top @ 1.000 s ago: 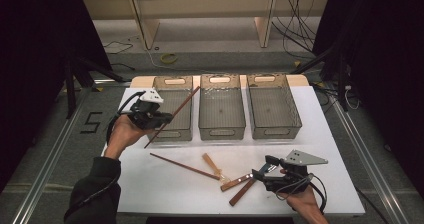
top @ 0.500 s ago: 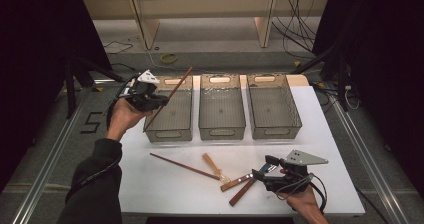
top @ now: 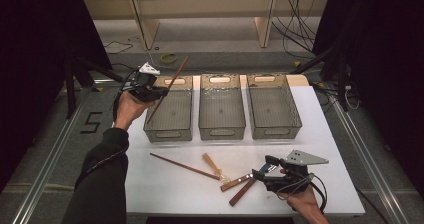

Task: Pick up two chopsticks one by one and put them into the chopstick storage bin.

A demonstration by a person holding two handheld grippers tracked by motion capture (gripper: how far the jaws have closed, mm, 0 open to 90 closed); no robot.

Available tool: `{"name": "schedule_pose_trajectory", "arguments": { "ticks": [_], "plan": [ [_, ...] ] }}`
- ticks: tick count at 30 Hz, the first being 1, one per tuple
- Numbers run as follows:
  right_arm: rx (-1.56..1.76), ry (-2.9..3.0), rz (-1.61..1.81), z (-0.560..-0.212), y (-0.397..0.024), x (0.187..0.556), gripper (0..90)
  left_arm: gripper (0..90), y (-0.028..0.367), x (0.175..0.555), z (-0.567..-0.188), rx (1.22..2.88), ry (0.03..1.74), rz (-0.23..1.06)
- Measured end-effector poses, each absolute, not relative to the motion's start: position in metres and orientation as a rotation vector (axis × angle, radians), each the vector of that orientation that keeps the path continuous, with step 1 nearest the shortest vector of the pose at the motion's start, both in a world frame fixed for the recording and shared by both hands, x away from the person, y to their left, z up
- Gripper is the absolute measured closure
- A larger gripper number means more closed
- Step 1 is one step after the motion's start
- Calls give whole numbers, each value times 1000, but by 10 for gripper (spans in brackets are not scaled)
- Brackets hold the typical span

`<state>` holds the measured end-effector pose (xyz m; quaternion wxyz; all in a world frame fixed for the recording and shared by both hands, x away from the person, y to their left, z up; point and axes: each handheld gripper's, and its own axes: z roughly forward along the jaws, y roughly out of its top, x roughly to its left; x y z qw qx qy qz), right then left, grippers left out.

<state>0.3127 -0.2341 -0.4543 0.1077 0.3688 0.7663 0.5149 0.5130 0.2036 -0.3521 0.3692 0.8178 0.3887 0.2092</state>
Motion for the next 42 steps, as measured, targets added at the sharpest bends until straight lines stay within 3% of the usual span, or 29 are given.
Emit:
{"name": "schedule_pose_trajectory", "arguments": {
  "ticks": [42],
  "plan": [
    [1093,2265,1526,-455,-234,313,261,811,211,525,-415,2113,1187,422]
  ]
}}
